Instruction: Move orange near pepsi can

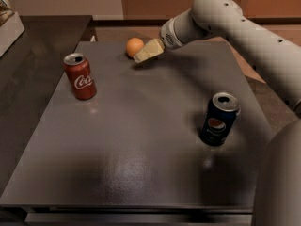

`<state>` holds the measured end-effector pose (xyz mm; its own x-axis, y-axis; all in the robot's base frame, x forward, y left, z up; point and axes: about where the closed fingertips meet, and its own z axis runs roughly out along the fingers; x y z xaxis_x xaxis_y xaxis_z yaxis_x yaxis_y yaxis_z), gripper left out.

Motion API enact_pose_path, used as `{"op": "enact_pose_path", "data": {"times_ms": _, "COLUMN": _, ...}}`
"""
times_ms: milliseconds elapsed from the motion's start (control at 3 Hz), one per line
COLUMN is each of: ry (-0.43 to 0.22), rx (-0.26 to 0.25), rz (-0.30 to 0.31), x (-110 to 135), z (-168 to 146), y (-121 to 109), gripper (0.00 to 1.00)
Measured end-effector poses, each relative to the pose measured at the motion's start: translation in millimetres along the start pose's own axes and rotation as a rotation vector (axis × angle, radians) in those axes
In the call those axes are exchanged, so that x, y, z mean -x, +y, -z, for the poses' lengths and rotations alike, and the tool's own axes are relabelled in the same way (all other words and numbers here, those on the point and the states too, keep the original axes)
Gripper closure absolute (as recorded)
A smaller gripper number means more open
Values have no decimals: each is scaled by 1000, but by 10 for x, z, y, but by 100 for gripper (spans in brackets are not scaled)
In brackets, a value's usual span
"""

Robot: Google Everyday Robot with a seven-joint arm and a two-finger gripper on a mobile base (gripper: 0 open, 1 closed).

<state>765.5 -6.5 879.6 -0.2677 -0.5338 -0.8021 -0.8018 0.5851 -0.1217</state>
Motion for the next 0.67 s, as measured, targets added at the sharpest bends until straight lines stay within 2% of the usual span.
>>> {"op": "enact_pose_path", "data": {"times_ms": 333, "ry": -46, "rx": -25, "rz": -8, "x": 43, "z": -129, "y": -106, "gripper": 0}}
{"op": "enact_pose_path", "data": {"times_ms": 667, "ry": -68, "rx": -17, "rz": -15, "x": 78, "z": -232, "y": -113, "gripper": 0}}
